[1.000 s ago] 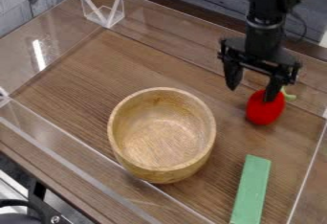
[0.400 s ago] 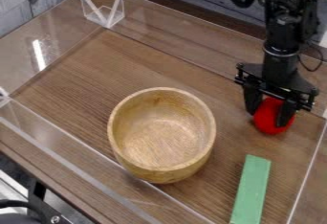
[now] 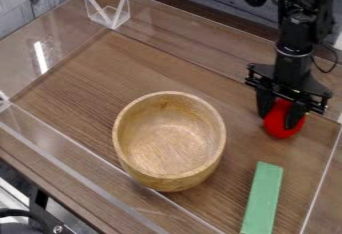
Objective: Move the red object to the left side of the table
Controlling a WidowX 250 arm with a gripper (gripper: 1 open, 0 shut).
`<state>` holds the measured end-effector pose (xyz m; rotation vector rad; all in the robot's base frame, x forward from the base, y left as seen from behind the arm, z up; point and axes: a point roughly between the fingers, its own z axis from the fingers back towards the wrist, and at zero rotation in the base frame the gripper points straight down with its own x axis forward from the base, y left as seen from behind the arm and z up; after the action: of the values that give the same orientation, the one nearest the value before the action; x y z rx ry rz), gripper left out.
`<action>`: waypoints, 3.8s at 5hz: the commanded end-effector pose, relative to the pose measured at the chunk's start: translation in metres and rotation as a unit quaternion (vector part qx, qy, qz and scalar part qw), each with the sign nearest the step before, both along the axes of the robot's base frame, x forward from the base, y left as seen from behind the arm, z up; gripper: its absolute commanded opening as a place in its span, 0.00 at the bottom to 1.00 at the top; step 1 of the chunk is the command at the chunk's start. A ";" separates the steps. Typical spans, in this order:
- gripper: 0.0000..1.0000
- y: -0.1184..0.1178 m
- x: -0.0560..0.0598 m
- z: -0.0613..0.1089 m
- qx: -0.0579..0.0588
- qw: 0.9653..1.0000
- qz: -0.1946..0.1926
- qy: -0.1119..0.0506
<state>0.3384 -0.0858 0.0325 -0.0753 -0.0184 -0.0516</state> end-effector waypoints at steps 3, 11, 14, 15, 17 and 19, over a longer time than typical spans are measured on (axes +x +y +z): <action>1.00 0.012 0.013 0.015 -0.012 1.000 0.008 -0.023; 1.00 -0.001 0.005 0.030 -0.041 0.999 -0.030 -0.015; 0.00 0.007 0.003 0.052 -0.043 0.998 -0.028 -0.029; 0.00 0.032 -0.003 0.087 -0.041 0.997 -0.012 -0.059; 0.00 0.099 -0.024 0.131 -0.034 0.995 0.033 -0.086; 0.00 0.160 -0.047 0.129 -0.009 0.997 0.024 -0.079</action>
<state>0.2913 0.0733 0.1406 -0.1143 -0.1123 0.0025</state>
